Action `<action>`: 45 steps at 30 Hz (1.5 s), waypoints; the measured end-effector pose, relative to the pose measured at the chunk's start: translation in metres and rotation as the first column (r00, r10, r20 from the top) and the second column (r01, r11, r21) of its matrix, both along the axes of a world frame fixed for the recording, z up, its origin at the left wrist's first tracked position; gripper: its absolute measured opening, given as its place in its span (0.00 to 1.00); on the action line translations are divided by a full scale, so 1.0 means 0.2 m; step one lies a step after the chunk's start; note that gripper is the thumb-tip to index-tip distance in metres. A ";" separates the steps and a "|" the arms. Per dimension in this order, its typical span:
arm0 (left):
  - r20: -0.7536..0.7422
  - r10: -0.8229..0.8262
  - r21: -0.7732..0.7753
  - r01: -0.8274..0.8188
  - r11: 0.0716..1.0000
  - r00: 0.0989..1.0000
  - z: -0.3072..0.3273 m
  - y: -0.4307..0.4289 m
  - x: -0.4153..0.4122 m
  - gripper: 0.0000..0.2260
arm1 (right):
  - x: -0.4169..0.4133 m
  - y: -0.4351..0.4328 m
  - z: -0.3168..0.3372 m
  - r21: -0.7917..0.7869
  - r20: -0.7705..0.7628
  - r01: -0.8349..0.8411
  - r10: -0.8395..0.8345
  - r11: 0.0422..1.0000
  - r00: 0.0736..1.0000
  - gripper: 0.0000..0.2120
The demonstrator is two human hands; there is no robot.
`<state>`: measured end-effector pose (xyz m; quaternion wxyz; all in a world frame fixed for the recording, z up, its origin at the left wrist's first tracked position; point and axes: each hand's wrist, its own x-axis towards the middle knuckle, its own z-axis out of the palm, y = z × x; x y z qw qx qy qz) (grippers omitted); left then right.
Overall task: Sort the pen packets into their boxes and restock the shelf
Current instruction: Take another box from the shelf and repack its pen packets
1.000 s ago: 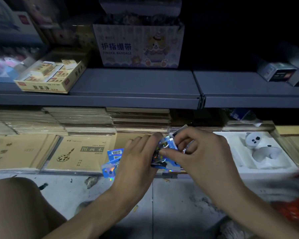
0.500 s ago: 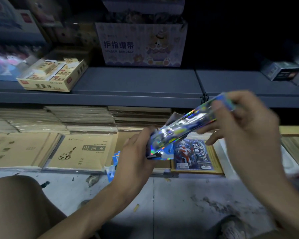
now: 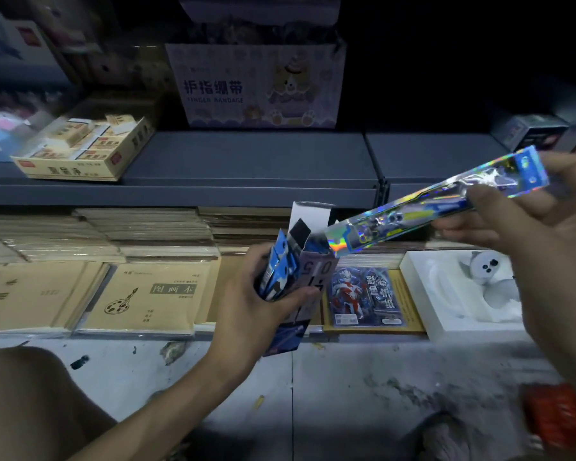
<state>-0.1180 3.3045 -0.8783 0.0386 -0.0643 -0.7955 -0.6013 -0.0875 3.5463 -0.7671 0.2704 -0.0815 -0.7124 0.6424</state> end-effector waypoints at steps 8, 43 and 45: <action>-0.048 -0.039 -0.043 0.037 0.998 0.998 -0.01 0.04 0.02 0.24 | 0.00 -0.04 -0.04 -0.070 -0.019 -0.024 0.023 0.997 1.000 0.09; -0.166 -0.079 -0.238 0.038 0.970 0.983 -0.01 0.02 0.01 0.27 | -0.02 -0.02 -0.07 0.244 0.113 -0.044 0.017 0.969 0.993 0.08; -0.164 -0.082 -0.236 0.041 0.971 0.983 -0.01 0.02 0.01 0.27 | -0.02 -0.05 -0.08 0.228 0.153 -0.098 0.063 0.969 0.986 0.08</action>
